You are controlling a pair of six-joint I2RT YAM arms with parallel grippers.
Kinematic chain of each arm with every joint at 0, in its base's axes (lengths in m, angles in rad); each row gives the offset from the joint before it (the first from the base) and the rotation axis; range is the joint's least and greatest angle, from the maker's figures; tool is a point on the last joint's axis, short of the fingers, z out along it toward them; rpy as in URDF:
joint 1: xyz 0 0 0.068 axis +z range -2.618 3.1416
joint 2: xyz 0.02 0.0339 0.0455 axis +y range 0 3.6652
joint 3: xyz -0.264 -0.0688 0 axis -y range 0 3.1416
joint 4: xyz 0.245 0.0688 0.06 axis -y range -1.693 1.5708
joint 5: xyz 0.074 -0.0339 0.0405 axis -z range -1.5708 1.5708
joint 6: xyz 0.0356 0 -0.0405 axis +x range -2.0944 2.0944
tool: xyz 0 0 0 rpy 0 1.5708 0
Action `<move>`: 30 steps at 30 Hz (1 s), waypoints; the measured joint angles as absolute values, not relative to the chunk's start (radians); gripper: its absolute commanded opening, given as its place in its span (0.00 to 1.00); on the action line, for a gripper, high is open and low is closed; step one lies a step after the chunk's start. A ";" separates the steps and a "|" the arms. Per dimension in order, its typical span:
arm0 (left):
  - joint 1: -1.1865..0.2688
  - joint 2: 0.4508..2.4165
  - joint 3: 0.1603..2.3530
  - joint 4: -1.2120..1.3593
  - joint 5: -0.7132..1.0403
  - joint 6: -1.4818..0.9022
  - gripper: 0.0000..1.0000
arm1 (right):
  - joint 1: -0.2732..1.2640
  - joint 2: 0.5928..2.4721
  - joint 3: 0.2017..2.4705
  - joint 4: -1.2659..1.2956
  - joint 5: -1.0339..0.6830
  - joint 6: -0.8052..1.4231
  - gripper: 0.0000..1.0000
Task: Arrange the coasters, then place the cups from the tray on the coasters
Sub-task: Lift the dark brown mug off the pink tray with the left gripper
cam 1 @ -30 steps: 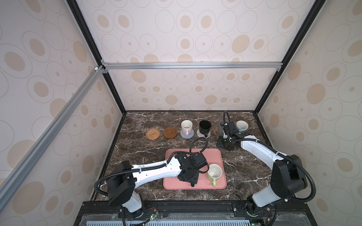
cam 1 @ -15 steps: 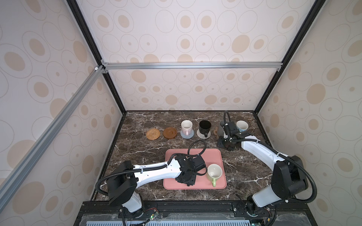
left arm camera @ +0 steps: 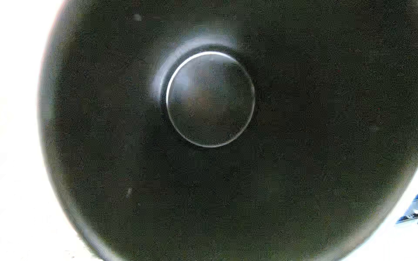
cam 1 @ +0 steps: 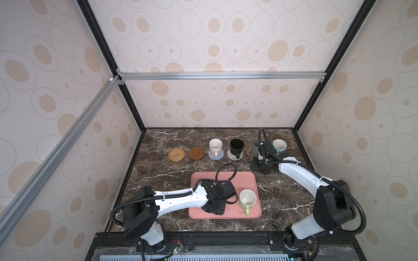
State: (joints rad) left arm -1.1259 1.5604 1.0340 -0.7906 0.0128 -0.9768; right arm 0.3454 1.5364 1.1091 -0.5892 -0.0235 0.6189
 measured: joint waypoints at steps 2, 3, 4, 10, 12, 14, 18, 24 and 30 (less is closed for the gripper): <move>-1.126 1.560 1.032 -0.785 0.011 -0.977 0.41 | 0.345 1.536 1.109 -0.591 -0.023 0.620 0.44; -1.126 1.560 1.031 -0.782 0.010 -0.977 0.41 | 0.345 1.535 1.109 -0.591 -0.023 0.620 0.44; -1.126 1.560 1.029 -0.779 0.009 -0.977 0.40 | 0.345 1.535 1.109 -0.591 -0.023 0.620 0.44; -1.126 1.560 1.016 -0.764 0.005 -0.981 0.37 | 0.345 1.535 1.109 -0.591 -0.023 0.625 0.44; -1.126 1.560 1.015 -0.762 -0.003 -0.983 0.36 | 0.345 1.535 1.109 -0.591 -0.023 0.628 0.44; -1.126 1.560 1.014 -0.760 -0.010 -0.984 0.35 | 0.345 1.535 1.109 -0.591 -0.023 0.632 0.44; -1.128 1.560 1.014 -0.752 -0.018 -0.985 0.31 | 0.345 1.535 1.109 -0.591 -0.023 0.640 0.44; -1.128 1.560 1.012 -0.741 -0.033 -0.987 0.25 | 0.345 1.535 1.109 -0.591 -0.023 0.645 0.44; -1.129 1.560 1.004 -0.729 -0.047 -0.988 0.19 | 0.345 1.534 1.109 -0.591 -0.023 0.647 0.44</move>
State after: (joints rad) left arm -1.1286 1.5604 1.0042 -0.7292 -0.0475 -0.9882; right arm 0.3454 1.5345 1.1091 -0.5915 -0.0235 0.6472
